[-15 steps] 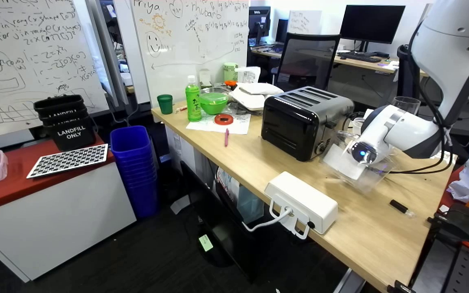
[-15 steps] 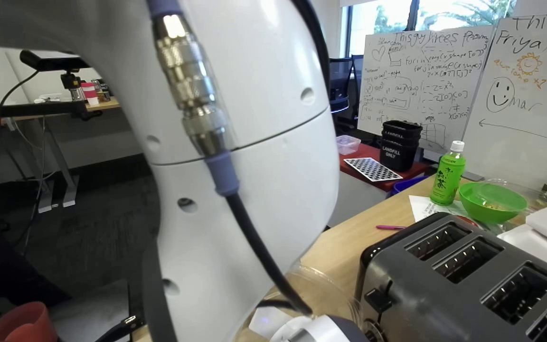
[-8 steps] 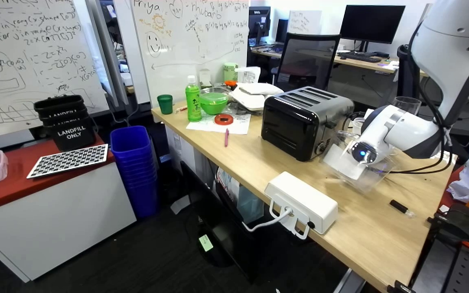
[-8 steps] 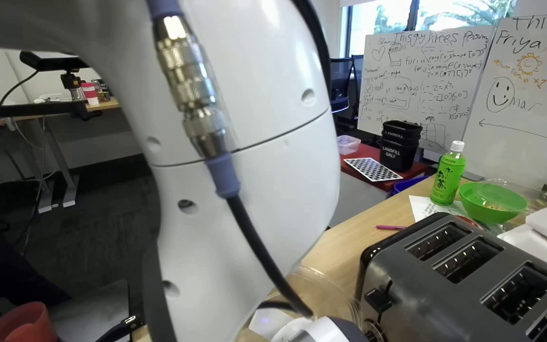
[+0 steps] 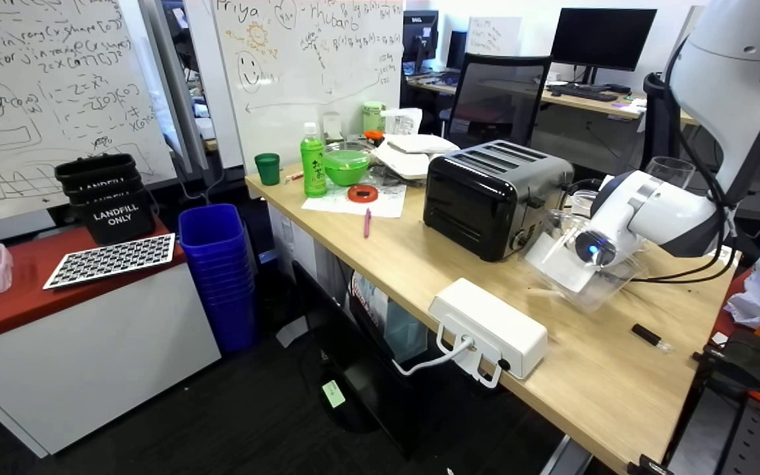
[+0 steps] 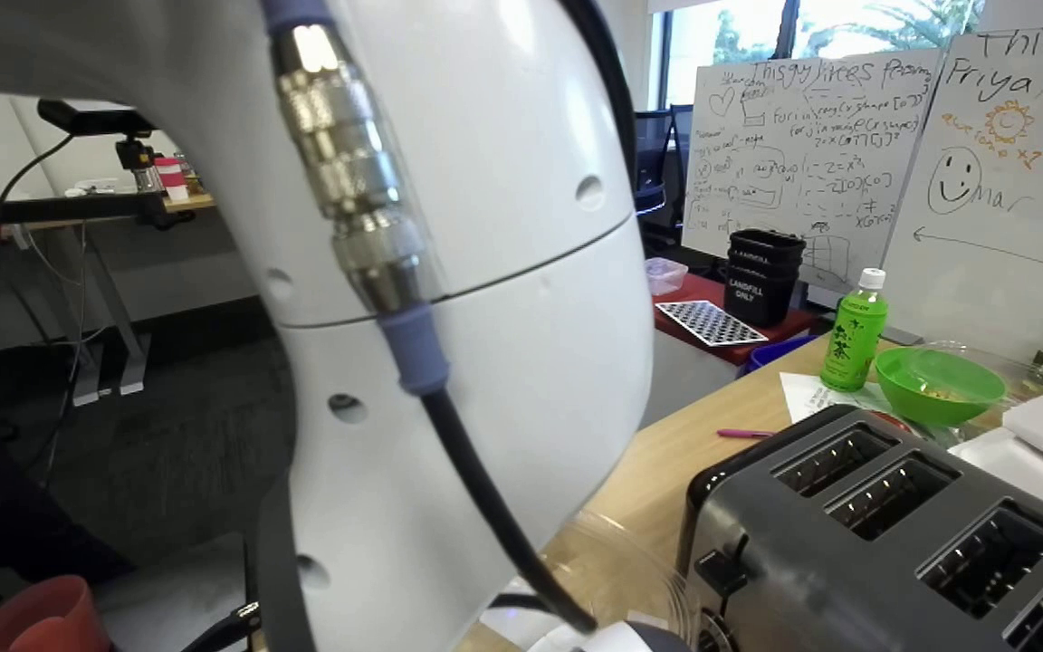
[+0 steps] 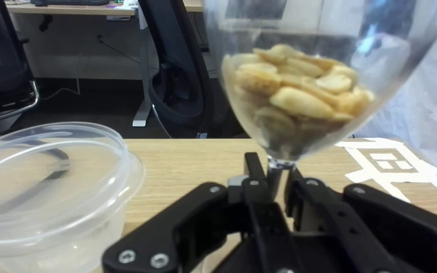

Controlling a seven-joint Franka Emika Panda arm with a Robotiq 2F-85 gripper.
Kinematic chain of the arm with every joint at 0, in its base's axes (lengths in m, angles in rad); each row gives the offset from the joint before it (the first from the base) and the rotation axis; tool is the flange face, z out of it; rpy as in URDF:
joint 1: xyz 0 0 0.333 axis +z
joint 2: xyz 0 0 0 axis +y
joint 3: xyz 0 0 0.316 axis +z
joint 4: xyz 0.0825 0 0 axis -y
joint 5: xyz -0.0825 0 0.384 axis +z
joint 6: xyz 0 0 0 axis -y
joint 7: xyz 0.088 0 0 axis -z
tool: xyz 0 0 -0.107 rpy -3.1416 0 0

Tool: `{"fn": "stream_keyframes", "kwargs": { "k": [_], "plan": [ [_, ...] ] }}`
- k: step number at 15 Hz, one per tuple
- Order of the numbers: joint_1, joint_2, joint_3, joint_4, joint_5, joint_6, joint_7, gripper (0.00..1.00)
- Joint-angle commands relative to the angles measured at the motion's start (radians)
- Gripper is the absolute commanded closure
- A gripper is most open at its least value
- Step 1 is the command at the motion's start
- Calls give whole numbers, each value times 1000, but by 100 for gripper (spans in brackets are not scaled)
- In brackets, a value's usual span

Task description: Pour the contents in the wine glass into the clear bowl

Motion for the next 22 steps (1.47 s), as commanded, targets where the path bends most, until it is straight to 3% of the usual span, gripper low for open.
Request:
{"fn": "stream_keyframes", "kwargs": {
  "k": [1, 9, 22],
  "plan": [
    [-5, -25, -8, -30, -34, -10, 49, 96],
    [3, -70, -16, -88, -69, -56, 145, 96],
    [8, -234, -16, -320, -271, -158, 294, 96]
  ]
}}
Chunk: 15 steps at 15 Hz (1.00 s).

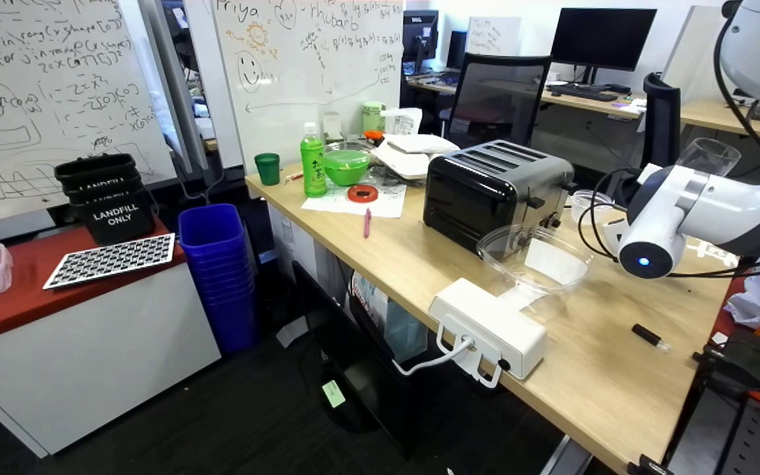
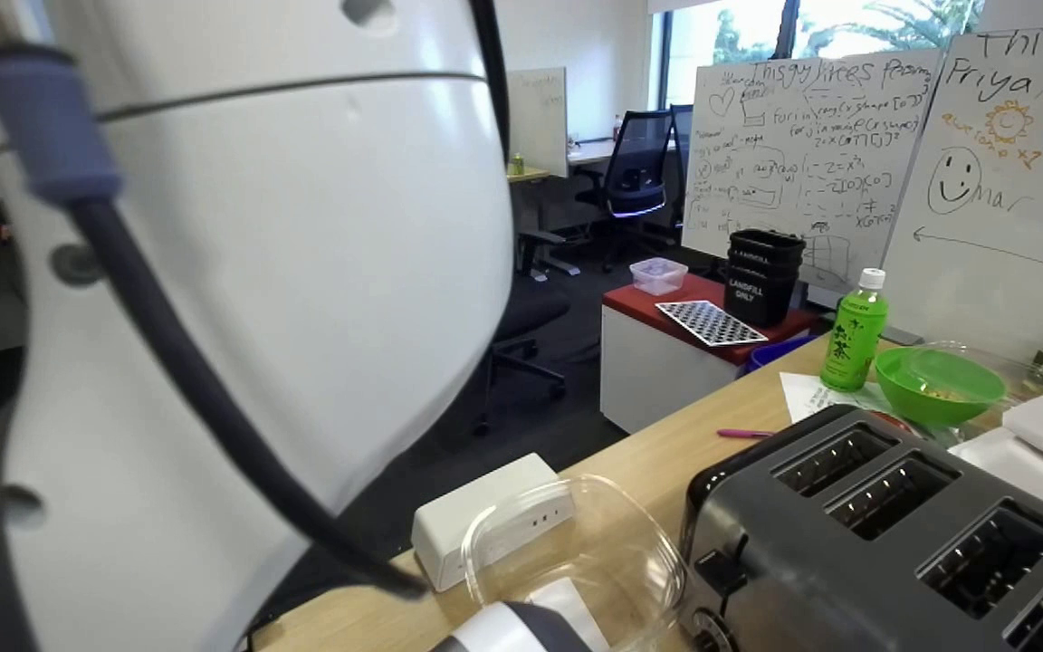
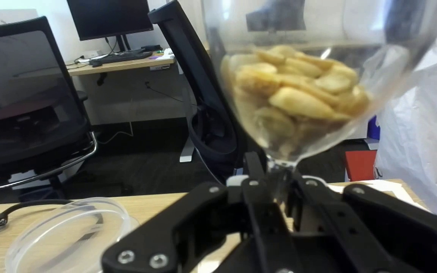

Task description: Pour the contents in the wine glass into the clear bowl

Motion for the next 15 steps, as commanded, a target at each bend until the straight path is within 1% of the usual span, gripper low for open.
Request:
{"fn": "stream_keyframes", "kwargs": {
  "k": [1, 5, 10, 13, 15],
  "plan": [
    [1, -70, -3, -89, -83, -35, 53, 96],
    [-4, -126, -4, -169, -158, -58, 111, 96],
    [-2, -202, -8, -272, -325, -55, 181, 96],
    [1, -241, -9, -322, -407, -60, 203, 96],
    [5, -260, -7, -344, -440, -61, 201, 96]
  ]
}}
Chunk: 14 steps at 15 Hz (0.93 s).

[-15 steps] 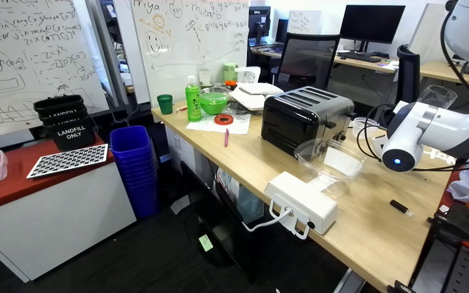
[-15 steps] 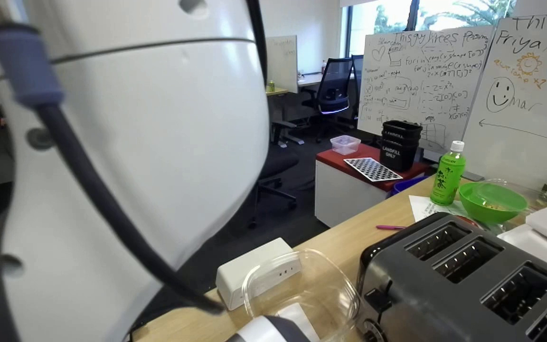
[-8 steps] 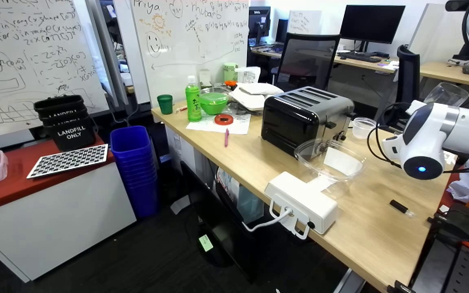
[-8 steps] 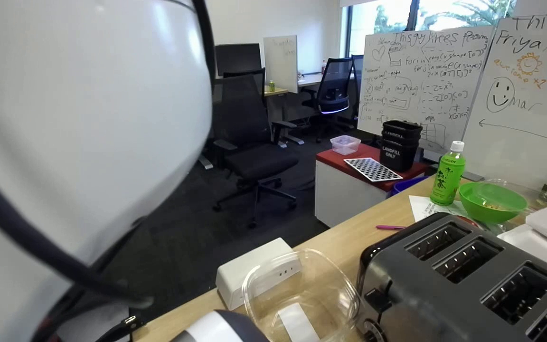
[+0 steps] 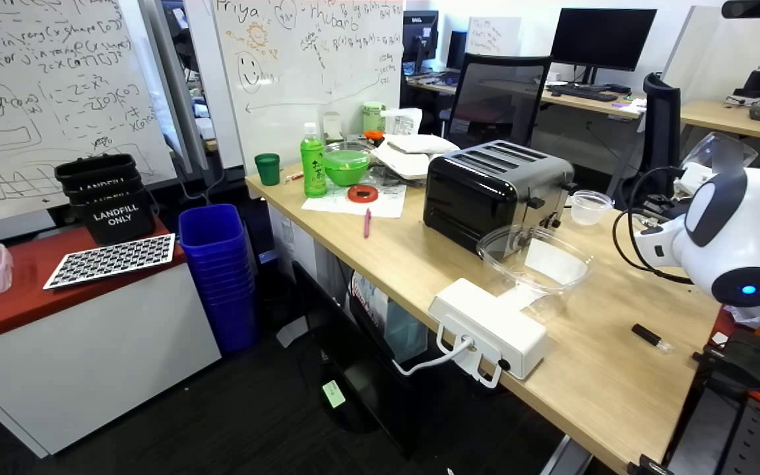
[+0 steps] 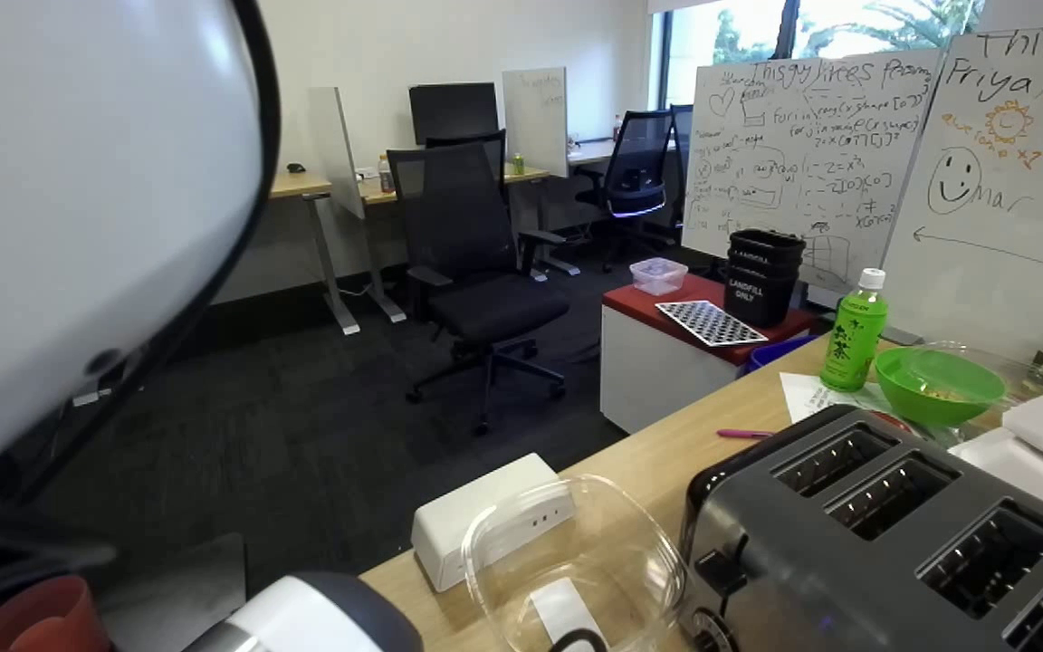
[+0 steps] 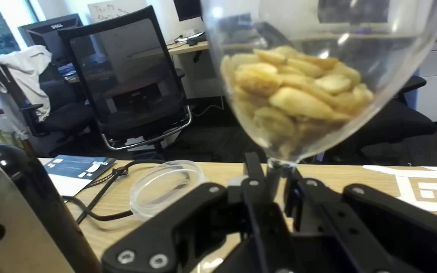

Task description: Pour the contents in the wine glass into the clear bowl

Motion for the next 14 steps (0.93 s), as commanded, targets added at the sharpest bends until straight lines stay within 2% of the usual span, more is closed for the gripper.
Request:
{"fn": "stream_keyframes", "kwargs": {
  "k": [1, 5, 7, 9, 10, 14],
  "plan": [
    [10, -59, -3, -57, -66, -23, 6, 96],
    [47, -86, 11, -98, -52, -100, -28, 96],
    [66, -51, 30, -67, -31, -124, -31, 96],
    [78, -54, 60, -63, 22, -100, -18, 96],
    [70, -50, 44, -63, -20, -97, -15, 85],
    [80, -48, 61, -63, 13, -97, -15, 85]
  ]
}}
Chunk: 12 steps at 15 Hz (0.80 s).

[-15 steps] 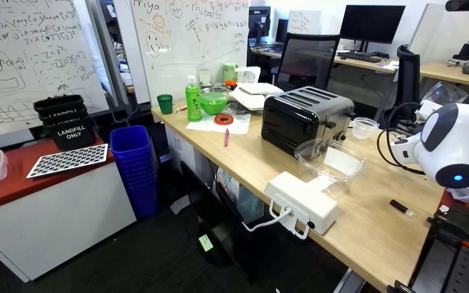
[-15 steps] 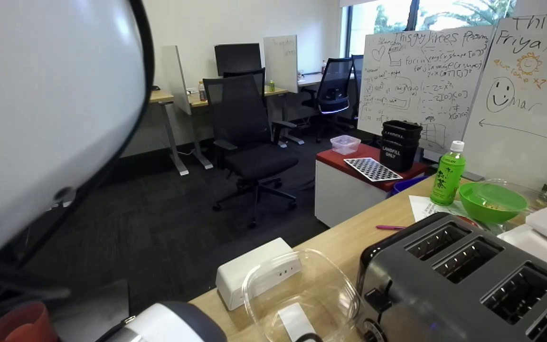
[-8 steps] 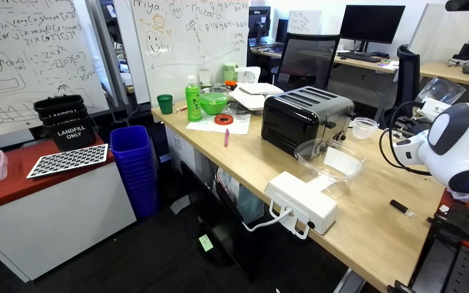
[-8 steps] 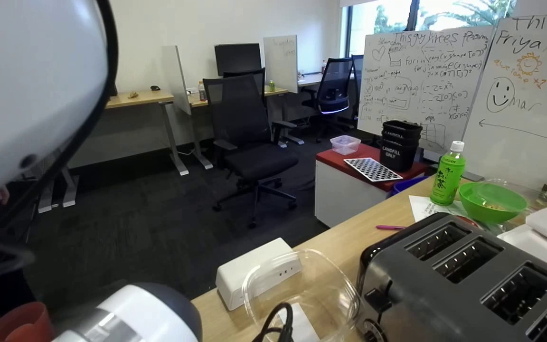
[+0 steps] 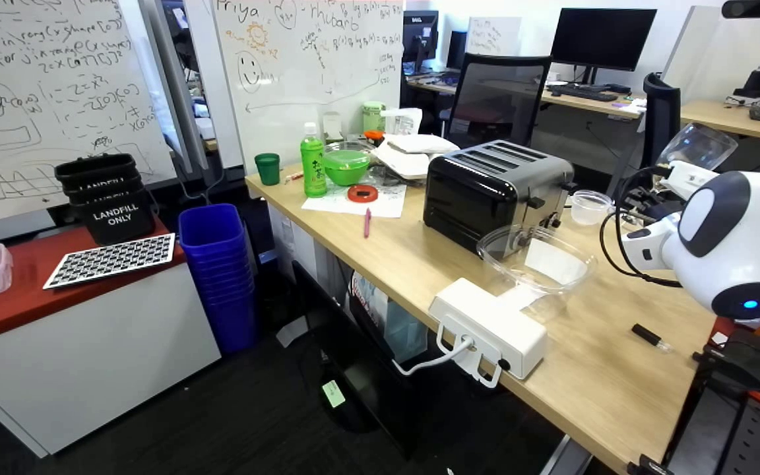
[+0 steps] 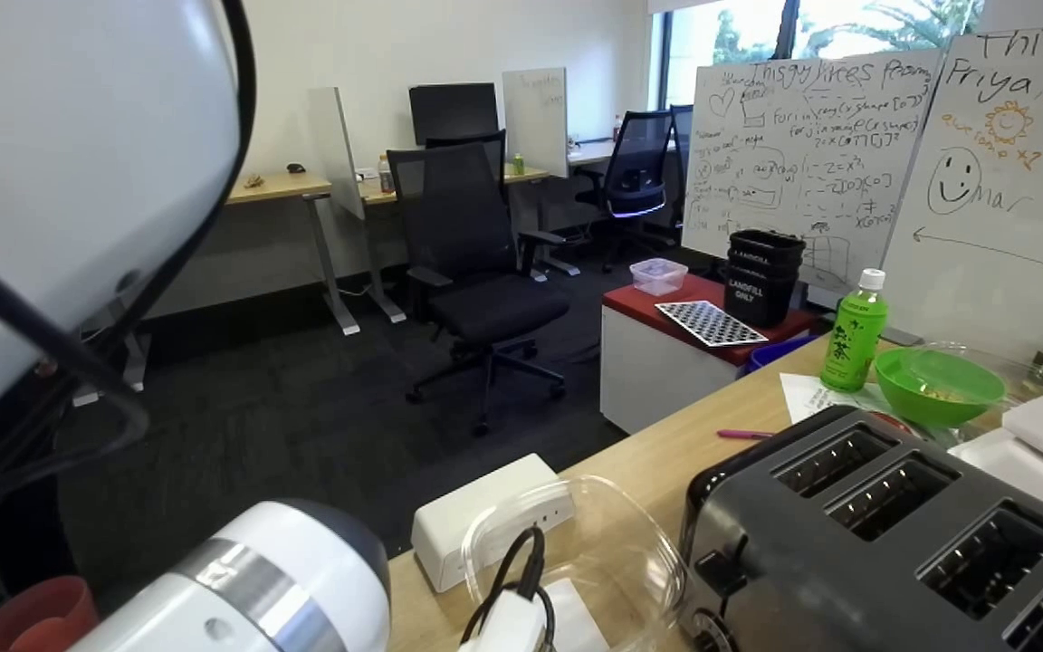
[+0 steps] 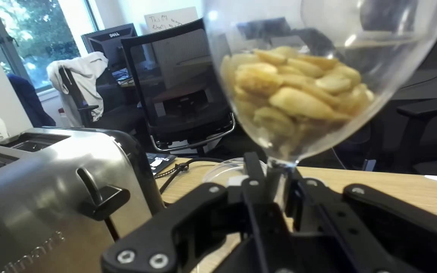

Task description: Pour the contents in the wine glass into the clear bowl

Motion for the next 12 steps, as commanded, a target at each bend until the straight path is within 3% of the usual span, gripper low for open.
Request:
{"fn": "stream_keyframes", "kwargs": {
  "k": [1, 5, 6, 10, 11, 12],
  "plan": [
    [-2, 1, 4, 1, 2, -1, -1, 85],
    [-2, 1, 3, 1, 2, -1, 0, 85],
    [-2, 4, 1, 1, -13, -12, 4, 96],
    [-9, 29, -48, 1, -181, -98, 14, 96],
    [140, 56, -99, 0, -107, -127, 37, 96],
    [174, 74, -123, 0, -114, -156, 41, 96]
  ]
}}
